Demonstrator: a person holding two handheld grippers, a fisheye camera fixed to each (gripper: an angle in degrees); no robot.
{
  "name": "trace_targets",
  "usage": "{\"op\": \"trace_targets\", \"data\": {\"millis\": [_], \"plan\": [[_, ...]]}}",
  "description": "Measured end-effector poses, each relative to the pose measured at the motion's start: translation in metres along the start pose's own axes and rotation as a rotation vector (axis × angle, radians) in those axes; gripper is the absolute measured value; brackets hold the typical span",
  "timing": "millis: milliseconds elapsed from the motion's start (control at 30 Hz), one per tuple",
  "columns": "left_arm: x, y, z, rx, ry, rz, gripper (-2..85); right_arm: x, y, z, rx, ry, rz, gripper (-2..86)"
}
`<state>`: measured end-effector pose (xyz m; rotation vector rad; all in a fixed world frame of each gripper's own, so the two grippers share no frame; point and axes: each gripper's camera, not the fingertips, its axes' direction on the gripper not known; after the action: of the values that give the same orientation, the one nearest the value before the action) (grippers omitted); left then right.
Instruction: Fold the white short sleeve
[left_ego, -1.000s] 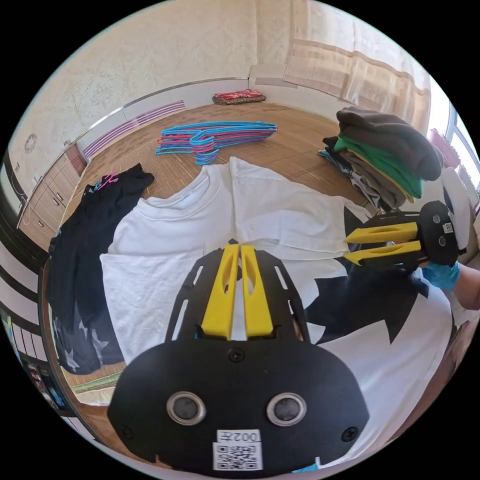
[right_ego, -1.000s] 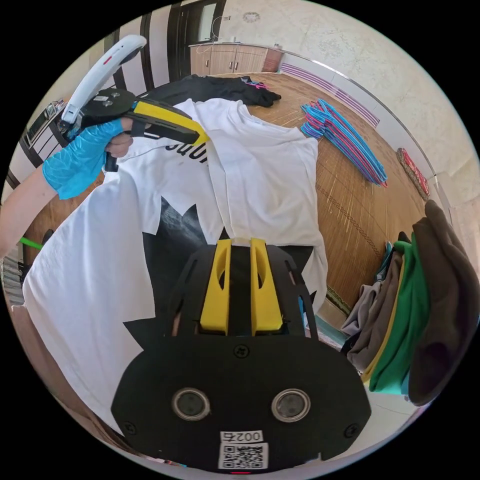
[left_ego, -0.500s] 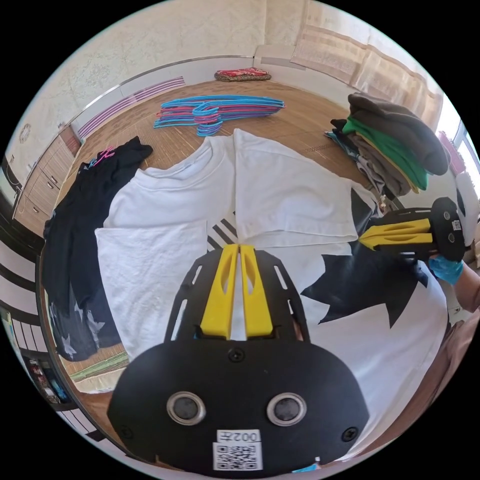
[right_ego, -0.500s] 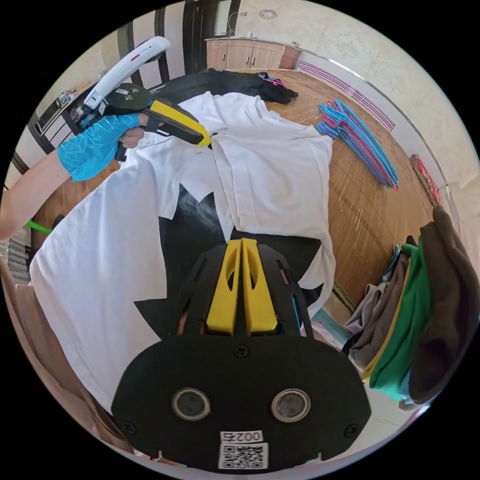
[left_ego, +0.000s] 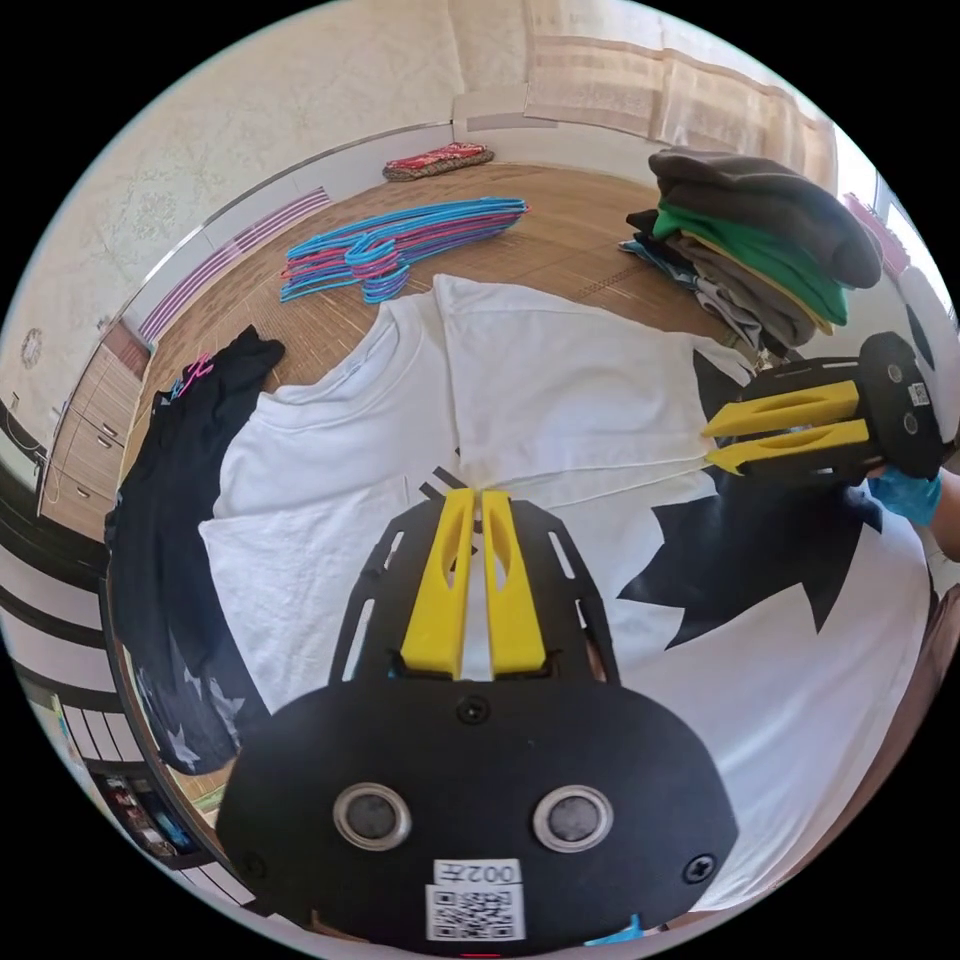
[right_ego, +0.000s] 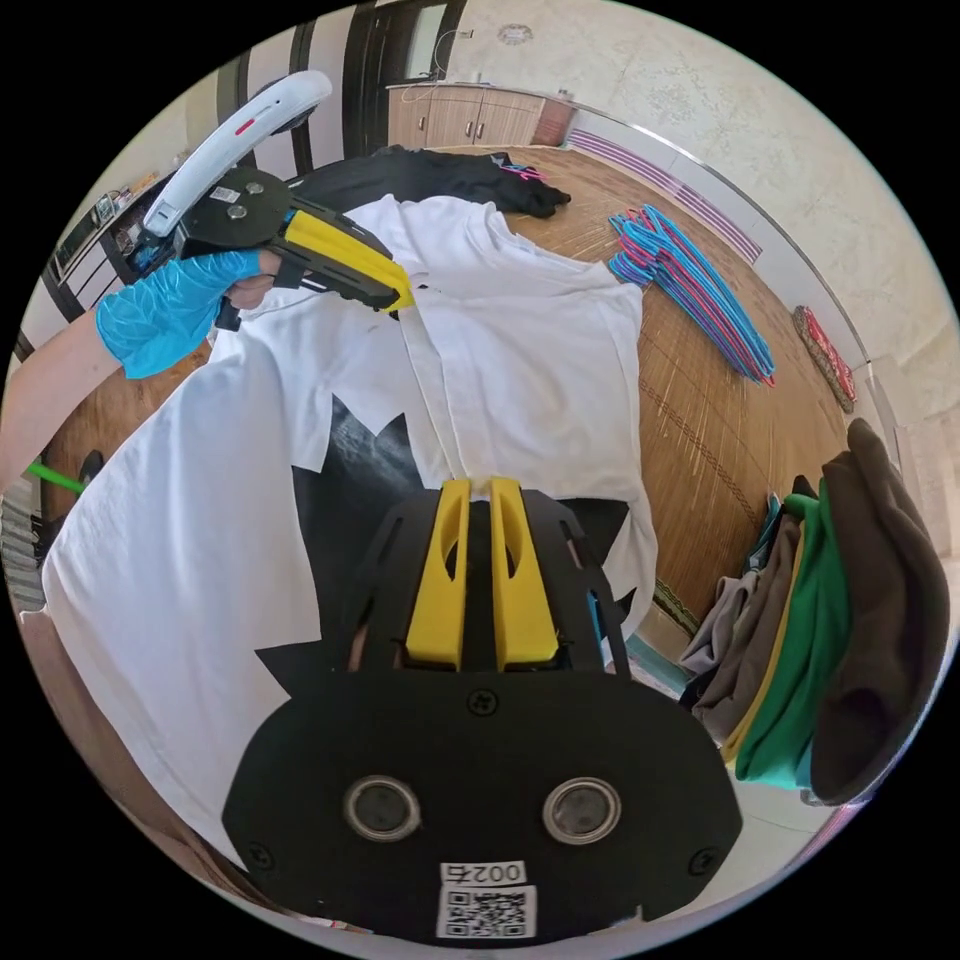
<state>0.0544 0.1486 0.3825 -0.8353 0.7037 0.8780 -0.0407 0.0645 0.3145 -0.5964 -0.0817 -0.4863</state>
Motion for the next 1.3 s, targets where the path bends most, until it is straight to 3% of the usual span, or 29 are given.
{"op": "trace_targets", "data": {"millis": [200,800,1300], "plan": [[-0.005,-0.001,-0.008,0.027,0.005,-0.017,-0.9,0.0,0.012,-0.012,0.049,0.039,-0.002,0.4],[-0.021,-0.038,-0.001,-0.058,0.021,-0.001,-1.0,0.017,0.029,-0.005,0.037,-0.084,-0.045,1.6],[-0.079,-0.11,-0.009,0.01,0.064,-0.128,-1.4,0.056,0.041,0.02,0.054,0.248,0.0,7.9]]}}
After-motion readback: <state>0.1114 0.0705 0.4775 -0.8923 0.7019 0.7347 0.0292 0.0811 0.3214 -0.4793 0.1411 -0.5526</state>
